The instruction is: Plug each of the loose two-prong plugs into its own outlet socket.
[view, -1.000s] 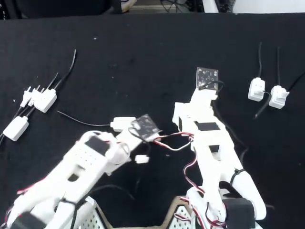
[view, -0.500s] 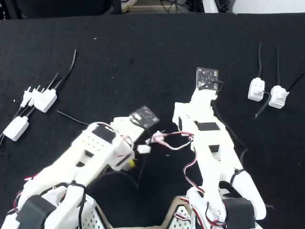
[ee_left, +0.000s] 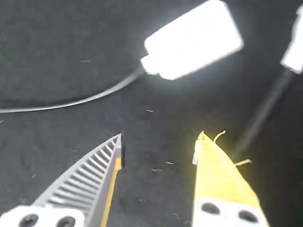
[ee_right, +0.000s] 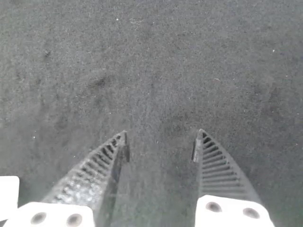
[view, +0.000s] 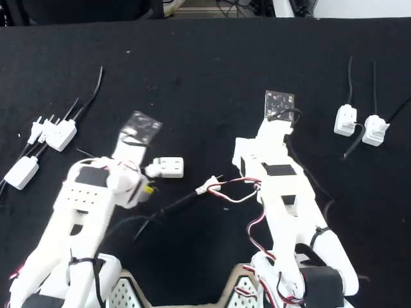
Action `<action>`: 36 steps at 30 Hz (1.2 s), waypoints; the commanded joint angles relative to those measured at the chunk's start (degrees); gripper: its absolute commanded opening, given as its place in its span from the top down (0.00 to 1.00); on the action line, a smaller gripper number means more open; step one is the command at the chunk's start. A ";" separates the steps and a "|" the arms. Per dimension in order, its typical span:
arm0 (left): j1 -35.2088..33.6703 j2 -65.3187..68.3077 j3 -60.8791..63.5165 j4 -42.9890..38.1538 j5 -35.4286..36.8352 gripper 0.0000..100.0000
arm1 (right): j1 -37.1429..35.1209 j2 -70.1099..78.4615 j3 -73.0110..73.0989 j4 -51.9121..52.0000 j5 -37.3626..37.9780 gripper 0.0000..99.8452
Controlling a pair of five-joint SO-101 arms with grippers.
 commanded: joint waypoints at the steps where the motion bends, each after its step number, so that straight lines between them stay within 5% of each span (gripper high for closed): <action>1: -7.60 -0.70 1.89 -7.12 5.19 0.76 | -2.64 -2.24 -1.27 -0.18 -0.70 0.79; 9: -11.91 1.41 8.92 -20.13 20.31 0.76 | -13.80 -2.77 -1.63 6.42 -0.70 0.78; 17: -11.65 1.41 12.88 -24.26 20.66 0.76 | -25.93 -2.51 -2.95 11.25 -1.05 0.78; 23: -11.65 1.41 12.88 -23.91 20.66 0.76 | -28.92 -2.33 -2.86 11.16 -11.52 0.78; 36: -11.74 0.88 13.49 -24.26 20.57 0.76 | -28.92 -2.68 -3.03 11.52 -21.19 0.78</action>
